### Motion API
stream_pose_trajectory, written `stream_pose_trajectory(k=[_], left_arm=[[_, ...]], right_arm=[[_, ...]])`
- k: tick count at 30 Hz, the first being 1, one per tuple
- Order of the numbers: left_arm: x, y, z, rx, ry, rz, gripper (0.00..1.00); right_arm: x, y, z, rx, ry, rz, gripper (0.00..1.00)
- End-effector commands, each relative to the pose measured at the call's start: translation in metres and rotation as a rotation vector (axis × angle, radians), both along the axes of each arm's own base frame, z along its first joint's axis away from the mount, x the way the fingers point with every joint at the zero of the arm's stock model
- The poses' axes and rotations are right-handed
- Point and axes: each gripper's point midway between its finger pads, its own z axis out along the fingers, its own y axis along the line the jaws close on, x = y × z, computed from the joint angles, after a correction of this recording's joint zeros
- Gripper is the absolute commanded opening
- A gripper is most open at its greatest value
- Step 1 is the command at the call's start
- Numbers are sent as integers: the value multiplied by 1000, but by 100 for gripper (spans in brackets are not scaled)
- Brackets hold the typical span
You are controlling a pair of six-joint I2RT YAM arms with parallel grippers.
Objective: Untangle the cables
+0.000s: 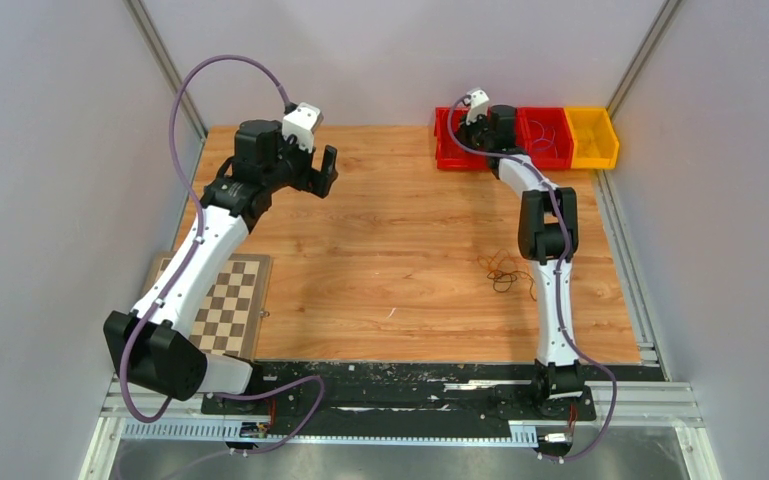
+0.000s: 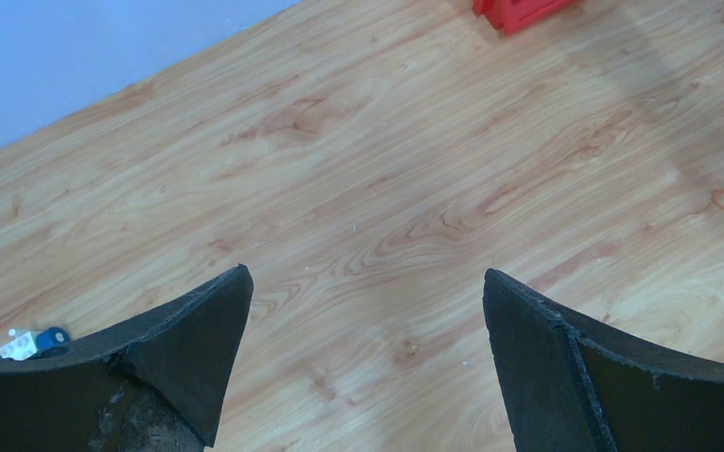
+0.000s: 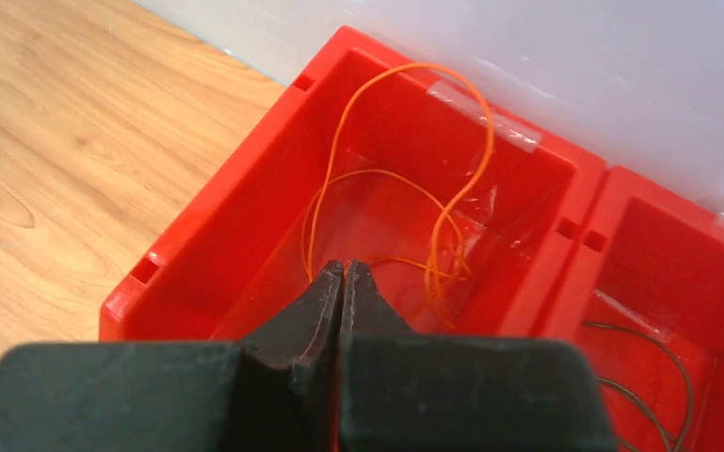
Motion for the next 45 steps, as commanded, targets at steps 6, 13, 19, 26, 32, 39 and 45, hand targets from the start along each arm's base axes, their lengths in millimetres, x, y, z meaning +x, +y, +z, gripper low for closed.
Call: stream_pose_trajectory(k=[6,13,19,26,32,39,45], left_arm=[[0,1,24,-5,-51,-5,100],[-4,2,30,-12,-68,-5,100],[-4,-3,35,-74,-49,4,100],[-8,-21,39,-171,5,-47,100],[-53,-64,28,-243,106,-390,100],[-66,-86,4,-269,173,-489,100],[-73,-90,-12,-305,242,-482,98]], right_arm=[[1,20,47,-44,-82,26,29],[-32,11,128,-26,-150,26,66],[-83,-15,189,-46,-150,41,98],[-197,-61,157,-206,192,181,100],[-347,-91,58,-374,604,410,98],[-395,-100,-20,-396,793,433,87],[-372,-94,-44,-336,822,384,63]])
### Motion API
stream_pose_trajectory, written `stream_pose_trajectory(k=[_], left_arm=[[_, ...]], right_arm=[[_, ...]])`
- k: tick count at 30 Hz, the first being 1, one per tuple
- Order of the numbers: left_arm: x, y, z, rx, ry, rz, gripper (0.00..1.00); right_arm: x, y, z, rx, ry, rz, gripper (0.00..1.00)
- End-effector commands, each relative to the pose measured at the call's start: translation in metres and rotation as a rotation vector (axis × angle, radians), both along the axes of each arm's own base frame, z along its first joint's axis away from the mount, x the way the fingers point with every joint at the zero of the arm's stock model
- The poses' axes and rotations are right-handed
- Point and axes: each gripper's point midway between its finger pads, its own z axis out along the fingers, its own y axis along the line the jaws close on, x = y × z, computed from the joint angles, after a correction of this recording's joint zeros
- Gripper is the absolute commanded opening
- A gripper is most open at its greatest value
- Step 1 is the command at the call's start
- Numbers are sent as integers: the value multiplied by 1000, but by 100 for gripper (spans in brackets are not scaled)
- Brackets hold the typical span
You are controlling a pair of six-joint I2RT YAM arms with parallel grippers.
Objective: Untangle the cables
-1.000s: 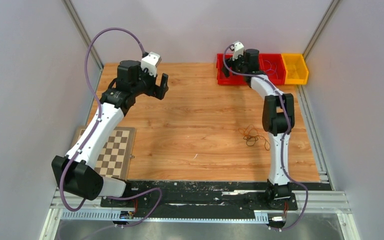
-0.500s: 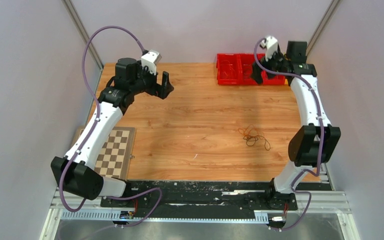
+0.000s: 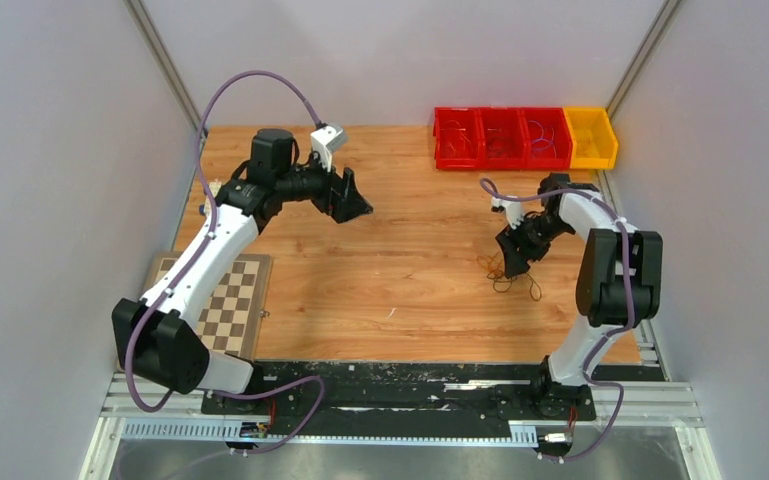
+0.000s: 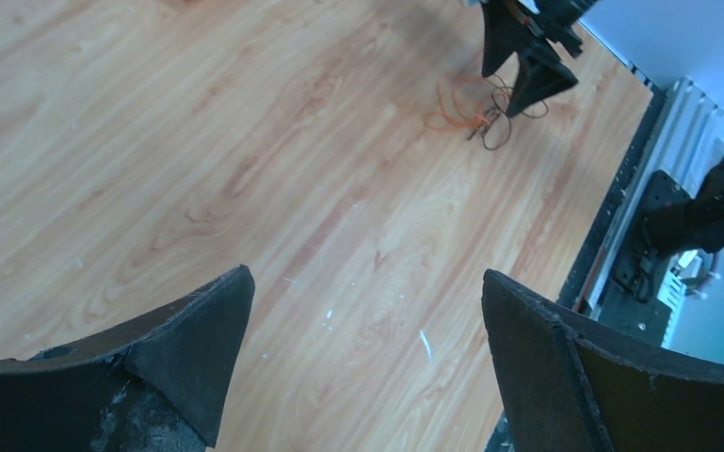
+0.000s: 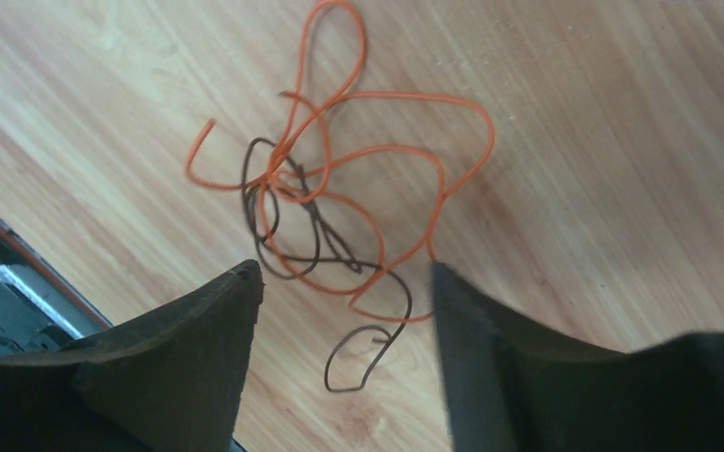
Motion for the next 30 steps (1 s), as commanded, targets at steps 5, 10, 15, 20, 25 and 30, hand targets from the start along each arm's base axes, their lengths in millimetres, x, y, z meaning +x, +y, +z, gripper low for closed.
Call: stream_pose_trajectory(k=[5,10,15,20,25,30], left_arm=[[-15,-8,-10,-51,46,-47,96],[-23,-13,-22,-79,92,-76,94],[-33,-26,-37,-101,126,-110,94],[-42,-45,-55,-135,209,-154,97],[-52,-67,-53,-185,209,-227,100],[-50,-78,-45,-236,184,-246,100]], right_arm=[[15,42,-2,98,-46,66,36],[6,95,26,224,-81,182,0],[-8,152,89,390,-220,360,0],[-25,194,138,490,-316,496,0],[-34,217,174,565,-366,554,0],[-30,232,218,648,-417,540,0]])
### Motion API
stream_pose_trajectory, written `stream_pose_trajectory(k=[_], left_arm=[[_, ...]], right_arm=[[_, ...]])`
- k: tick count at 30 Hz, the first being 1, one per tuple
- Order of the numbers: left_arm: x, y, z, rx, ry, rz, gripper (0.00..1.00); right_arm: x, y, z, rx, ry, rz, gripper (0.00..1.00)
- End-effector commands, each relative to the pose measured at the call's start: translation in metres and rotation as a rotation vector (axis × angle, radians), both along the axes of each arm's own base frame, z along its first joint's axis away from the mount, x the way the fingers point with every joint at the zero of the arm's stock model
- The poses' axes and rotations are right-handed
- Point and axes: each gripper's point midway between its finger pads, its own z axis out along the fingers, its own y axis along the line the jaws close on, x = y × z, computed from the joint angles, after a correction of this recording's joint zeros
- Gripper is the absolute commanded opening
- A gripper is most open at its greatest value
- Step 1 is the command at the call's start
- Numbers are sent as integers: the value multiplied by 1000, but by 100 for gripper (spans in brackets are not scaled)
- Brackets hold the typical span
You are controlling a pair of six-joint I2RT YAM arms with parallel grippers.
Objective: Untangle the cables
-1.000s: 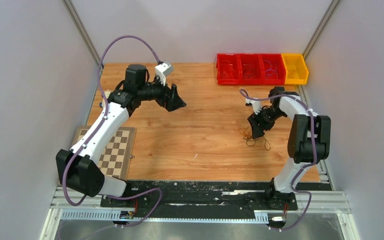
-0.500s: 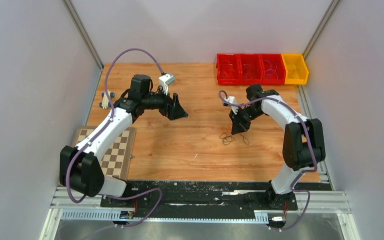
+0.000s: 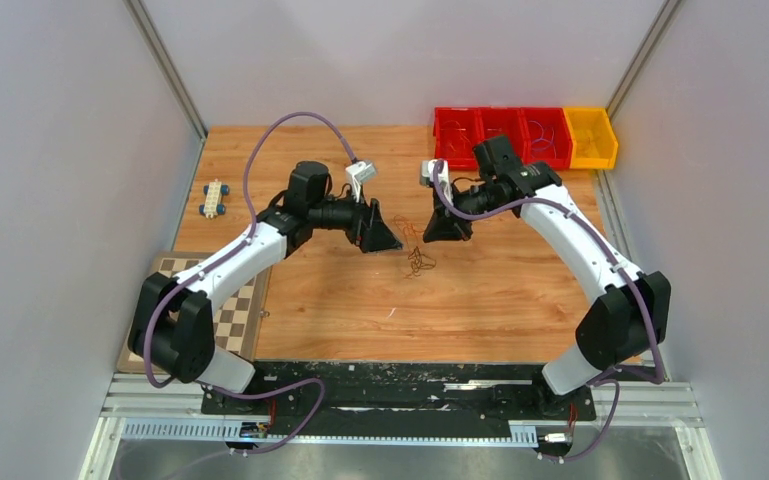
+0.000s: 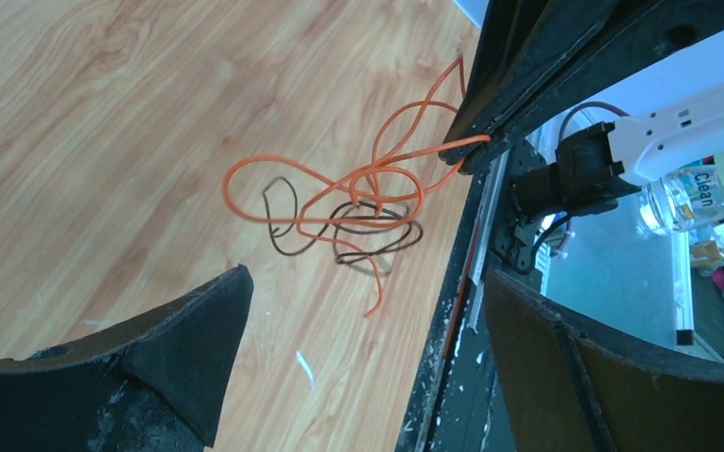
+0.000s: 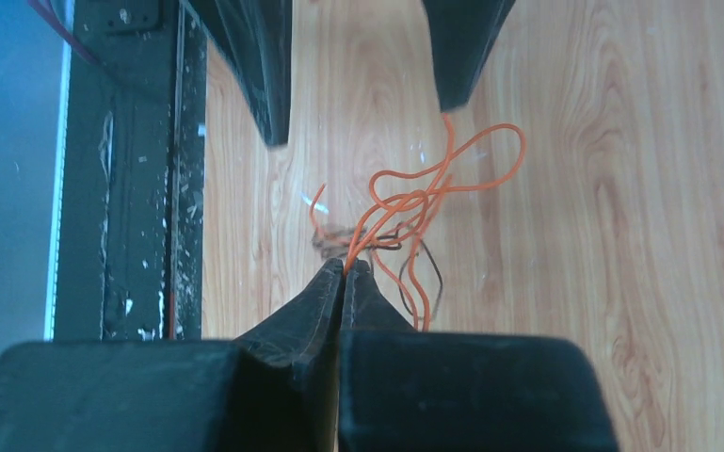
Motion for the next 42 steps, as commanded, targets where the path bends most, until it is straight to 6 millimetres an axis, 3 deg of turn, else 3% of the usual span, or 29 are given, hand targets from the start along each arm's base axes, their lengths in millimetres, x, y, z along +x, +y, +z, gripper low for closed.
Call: stream_pose_trajectory(k=[1,6,9,11,15,21,24,25,26,27,28,29,31,37,38,41,42], left_arm=[[5,-14,24,-114,-78,-22,100],[12,-18,22,-149,-134,47,100],[28,-22,28,-169,-183,122,100],[39,-26,33,-179,-199,160,93],[44,-33,38,-202,-183,155,66],[37,-17,4,-171,-83,197,12],[37,4,-21,-127,-36,248,4],[36,8,-21,-126,-38,246,3],[36,13,-22,-125,-48,245,3],[32,14,-14,-140,-70,223,13],[33,14,-6,-154,-106,212,30],[30,14,6,-175,-136,200,69],[33,7,40,-235,-218,201,96],[55,-13,124,-411,-359,252,100],[62,-16,125,-420,-351,267,100],[73,-27,155,-484,-353,307,100],[80,-30,154,-488,-341,334,100]], right_arm=[[0,20,64,160,-47,18,0],[5,32,113,278,-65,-7,0],[6,36,135,333,-70,-16,0],[6,38,147,358,-68,-22,0],[20,38,175,389,-106,-90,0],[60,12,236,511,-191,-279,0],[72,-5,262,559,-239,-338,0],[74,-9,267,574,-226,-352,0],[74,-11,270,585,-211,-353,0],[74,-12,272,592,-198,-355,0],[72,-12,272,597,-180,-356,0],[70,-11,272,606,-165,-353,0],[70,-10,265,626,-127,-372,0],[80,-15,267,671,-126,-462,0],[81,-15,268,677,-118,-475,0],[80,-12,269,701,-94,-492,0],[79,-9,268,706,-83,-491,0]])
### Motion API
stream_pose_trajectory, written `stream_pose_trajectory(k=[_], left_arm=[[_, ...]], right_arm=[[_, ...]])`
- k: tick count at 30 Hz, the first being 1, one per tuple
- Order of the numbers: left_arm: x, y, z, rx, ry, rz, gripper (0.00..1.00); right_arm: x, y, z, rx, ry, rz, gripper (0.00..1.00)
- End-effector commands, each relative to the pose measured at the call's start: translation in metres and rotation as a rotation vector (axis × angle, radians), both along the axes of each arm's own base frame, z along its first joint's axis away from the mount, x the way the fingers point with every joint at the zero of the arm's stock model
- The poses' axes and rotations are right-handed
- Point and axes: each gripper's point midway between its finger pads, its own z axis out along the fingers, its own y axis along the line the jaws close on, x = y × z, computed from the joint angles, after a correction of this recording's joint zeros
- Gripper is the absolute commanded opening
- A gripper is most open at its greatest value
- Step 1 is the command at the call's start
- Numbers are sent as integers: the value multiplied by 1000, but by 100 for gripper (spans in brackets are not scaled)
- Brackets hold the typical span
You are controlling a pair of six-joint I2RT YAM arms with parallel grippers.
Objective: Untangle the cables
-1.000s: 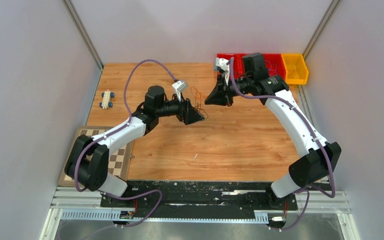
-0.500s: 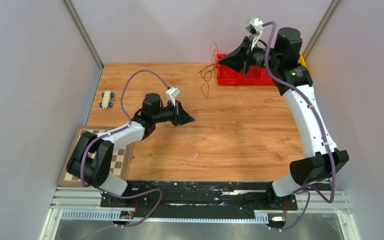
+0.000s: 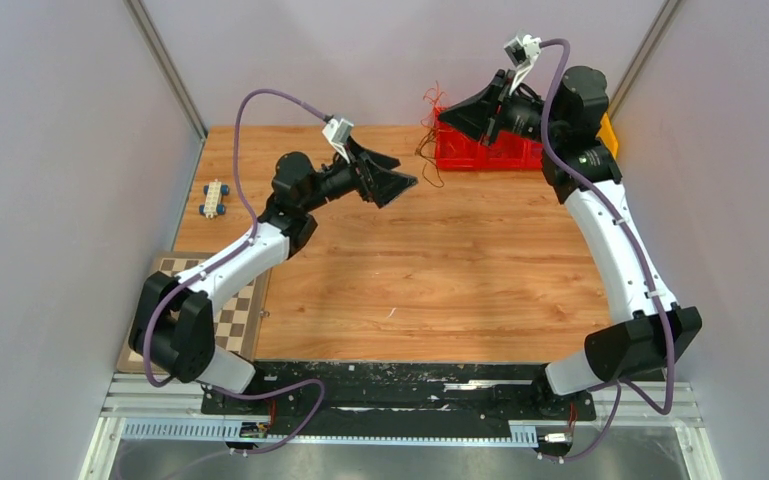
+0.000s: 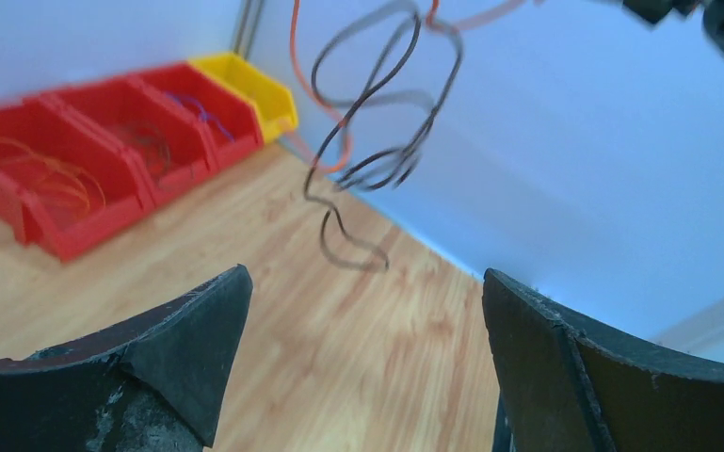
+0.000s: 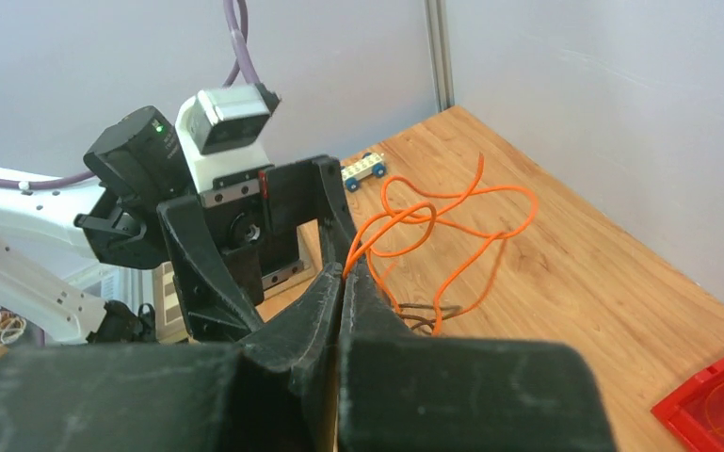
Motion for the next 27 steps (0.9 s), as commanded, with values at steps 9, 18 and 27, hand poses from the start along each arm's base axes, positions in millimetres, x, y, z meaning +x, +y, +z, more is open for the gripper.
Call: stream_pose_trajectory(k=[9,18,27], left_arm=[[41,-37,47,-187,30,75,100],[55,-43,42,-217,122,92,57],[37,-2,-25,-114,224,134,0]], right_arm=[[-23,23,34,160,9,-8,0],[-25,22,42,224,39,-115,0],[5,-17,78,246,-93,-288,0]])
